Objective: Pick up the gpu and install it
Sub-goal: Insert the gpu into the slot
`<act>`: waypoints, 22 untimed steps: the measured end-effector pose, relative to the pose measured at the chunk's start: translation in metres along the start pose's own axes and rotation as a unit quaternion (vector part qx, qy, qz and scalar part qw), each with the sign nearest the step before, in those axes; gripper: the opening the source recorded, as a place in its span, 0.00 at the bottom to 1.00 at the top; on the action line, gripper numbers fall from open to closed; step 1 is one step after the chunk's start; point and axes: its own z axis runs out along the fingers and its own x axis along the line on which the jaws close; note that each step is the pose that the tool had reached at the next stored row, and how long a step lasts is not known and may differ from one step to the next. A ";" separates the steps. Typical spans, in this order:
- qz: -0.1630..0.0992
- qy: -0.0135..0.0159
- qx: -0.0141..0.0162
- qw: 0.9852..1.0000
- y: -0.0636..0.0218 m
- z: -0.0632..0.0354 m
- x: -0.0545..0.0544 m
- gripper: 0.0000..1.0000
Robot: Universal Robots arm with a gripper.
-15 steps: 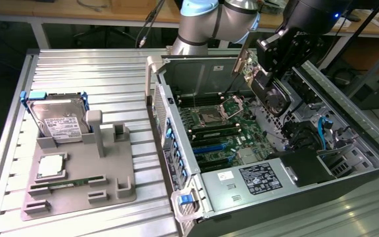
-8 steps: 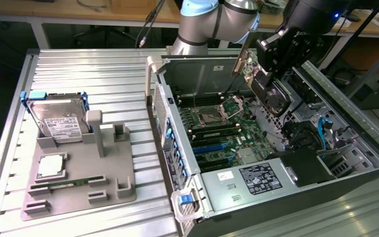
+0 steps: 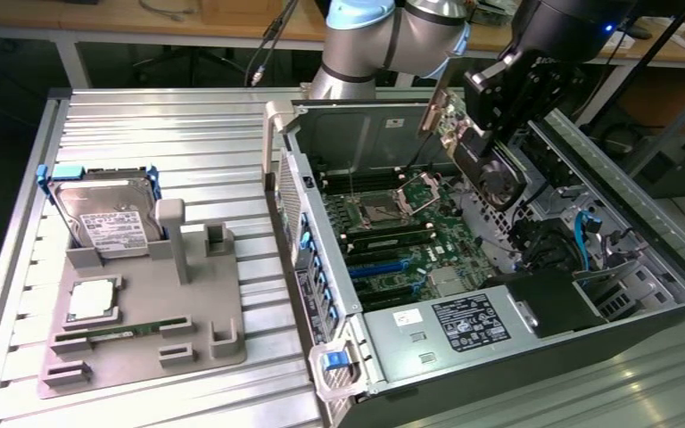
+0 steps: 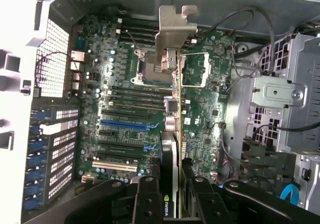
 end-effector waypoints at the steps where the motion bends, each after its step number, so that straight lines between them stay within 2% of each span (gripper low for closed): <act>1: -0.003 0.000 0.000 1.000 0.0000 0.0000 0.000 0.27; 22: -0.049 0.002 -0.001 0.999 0.0000 0.0000 0.000 0.27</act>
